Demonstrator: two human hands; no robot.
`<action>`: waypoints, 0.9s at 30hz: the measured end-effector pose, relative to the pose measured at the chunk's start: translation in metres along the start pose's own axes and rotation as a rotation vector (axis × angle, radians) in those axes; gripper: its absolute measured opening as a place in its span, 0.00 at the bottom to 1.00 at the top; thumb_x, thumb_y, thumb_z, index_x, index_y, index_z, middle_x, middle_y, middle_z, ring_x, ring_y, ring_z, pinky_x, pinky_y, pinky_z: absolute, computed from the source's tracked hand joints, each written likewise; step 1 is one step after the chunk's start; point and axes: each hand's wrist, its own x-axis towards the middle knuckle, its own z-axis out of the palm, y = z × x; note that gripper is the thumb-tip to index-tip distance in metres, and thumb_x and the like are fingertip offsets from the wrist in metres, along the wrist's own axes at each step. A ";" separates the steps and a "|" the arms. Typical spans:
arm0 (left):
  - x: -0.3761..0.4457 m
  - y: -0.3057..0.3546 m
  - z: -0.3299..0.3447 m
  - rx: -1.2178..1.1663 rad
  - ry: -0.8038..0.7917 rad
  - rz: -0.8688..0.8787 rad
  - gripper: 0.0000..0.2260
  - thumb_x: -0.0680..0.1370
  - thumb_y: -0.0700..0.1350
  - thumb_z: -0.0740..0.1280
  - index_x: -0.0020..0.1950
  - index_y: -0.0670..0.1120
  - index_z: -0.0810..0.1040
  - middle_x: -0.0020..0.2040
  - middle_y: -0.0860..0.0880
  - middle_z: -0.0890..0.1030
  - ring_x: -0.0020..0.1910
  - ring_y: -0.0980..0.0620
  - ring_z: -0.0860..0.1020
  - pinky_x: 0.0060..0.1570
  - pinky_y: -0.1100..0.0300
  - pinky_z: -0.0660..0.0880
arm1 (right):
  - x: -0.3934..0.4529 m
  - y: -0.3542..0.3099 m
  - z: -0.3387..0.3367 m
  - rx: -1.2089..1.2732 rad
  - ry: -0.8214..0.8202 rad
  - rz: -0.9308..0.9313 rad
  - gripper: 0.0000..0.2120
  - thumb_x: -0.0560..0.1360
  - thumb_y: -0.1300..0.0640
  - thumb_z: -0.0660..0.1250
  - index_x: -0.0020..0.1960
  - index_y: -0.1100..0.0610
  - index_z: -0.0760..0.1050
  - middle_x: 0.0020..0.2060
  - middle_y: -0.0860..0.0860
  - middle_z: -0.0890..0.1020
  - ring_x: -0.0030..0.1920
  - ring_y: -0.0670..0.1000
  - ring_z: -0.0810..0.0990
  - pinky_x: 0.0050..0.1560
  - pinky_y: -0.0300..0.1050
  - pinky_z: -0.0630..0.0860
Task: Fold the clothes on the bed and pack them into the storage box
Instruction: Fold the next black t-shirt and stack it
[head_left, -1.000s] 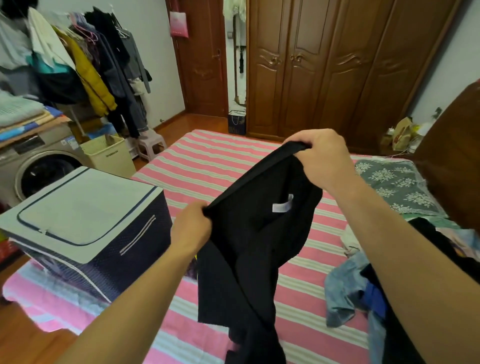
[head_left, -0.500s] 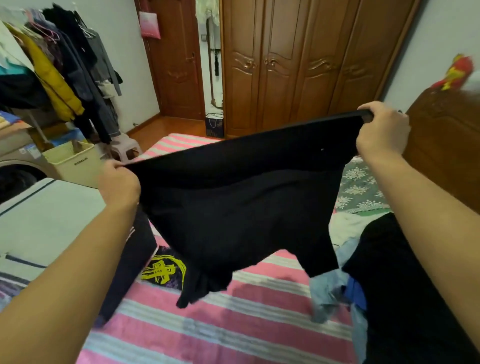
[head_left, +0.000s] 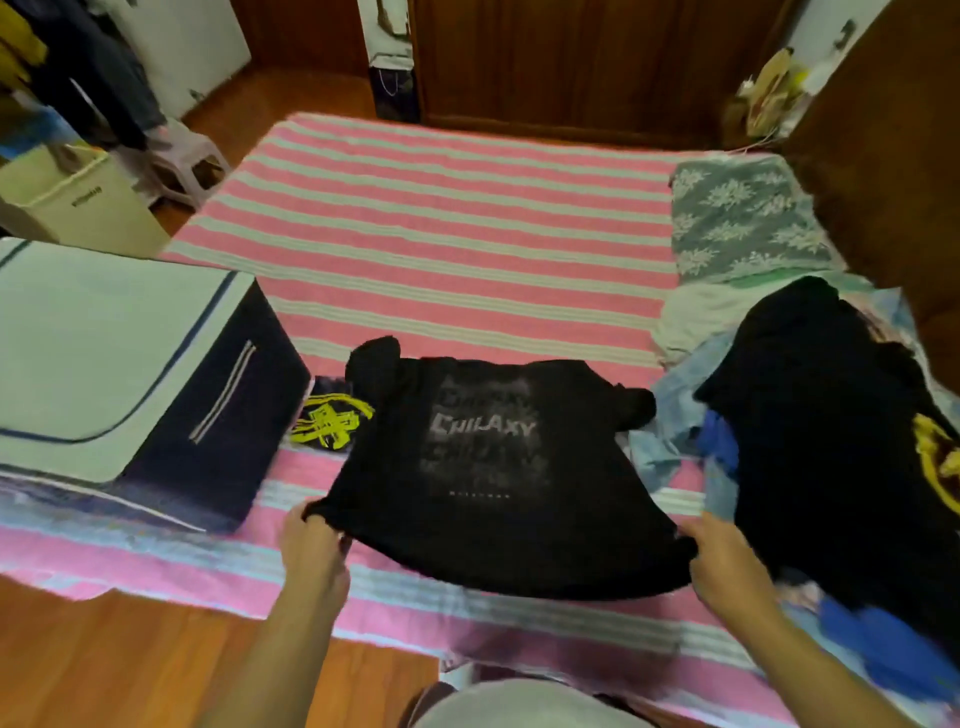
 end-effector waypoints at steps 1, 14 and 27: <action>0.004 -0.007 -0.003 0.067 -0.034 -0.005 0.11 0.74 0.32 0.57 0.44 0.47 0.73 0.41 0.45 0.74 0.41 0.47 0.72 0.41 0.55 0.71 | -0.005 0.000 0.011 0.114 -0.080 0.076 0.24 0.63 0.78 0.61 0.36 0.49 0.78 0.39 0.55 0.81 0.45 0.60 0.80 0.42 0.48 0.73; 0.033 -0.020 -0.030 0.909 -0.349 0.290 0.03 0.83 0.36 0.58 0.56 0.42 0.69 0.47 0.43 0.77 0.44 0.43 0.75 0.40 0.52 0.69 | -0.032 -0.031 0.032 0.349 -0.265 0.238 0.15 0.68 0.71 0.74 0.32 0.55 0.75 0.32 0.52 0.79 0.36 0.54 0.77 0.34 0.40 0.68; 0.058 0.007 -0.065 0.970 -0.054 0.460 0.17 0.72 0.28 0.64 0.56 0.41 0.79 0.40 0.38 0.79 0.31 0.41 0.77 0.30 0.53 0.73 | -0.038 0.012 -0.013 0.333 0.152 0.609 0.11 0.75 0.73 0.61 0.57 0.69 0.68 0.49 0.73 0.78 0.47 0.70 0.79 0.41 0.55 0.72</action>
